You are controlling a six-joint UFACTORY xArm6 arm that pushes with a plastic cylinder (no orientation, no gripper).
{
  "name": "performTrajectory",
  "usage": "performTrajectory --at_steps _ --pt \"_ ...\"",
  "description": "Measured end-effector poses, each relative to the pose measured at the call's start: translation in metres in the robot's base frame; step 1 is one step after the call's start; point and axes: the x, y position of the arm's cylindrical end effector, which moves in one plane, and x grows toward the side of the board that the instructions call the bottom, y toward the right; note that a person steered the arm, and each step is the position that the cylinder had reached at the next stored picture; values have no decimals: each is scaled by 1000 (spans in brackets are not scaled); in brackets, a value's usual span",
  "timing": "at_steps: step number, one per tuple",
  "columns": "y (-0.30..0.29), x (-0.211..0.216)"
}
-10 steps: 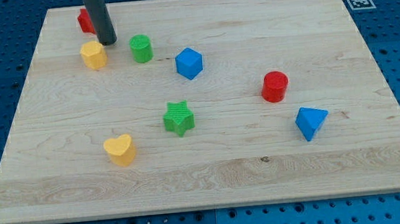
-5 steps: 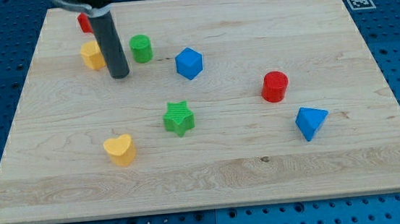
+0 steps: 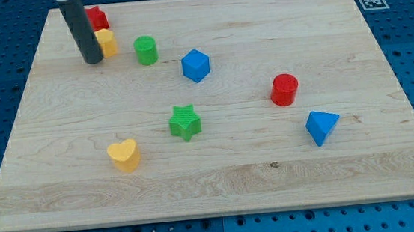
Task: Slide the yellow hexagon closer to the red star
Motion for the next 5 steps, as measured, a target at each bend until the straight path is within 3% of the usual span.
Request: performTrajectory --at_steps 3,5 --pt "38 14" --pt "4 -13"
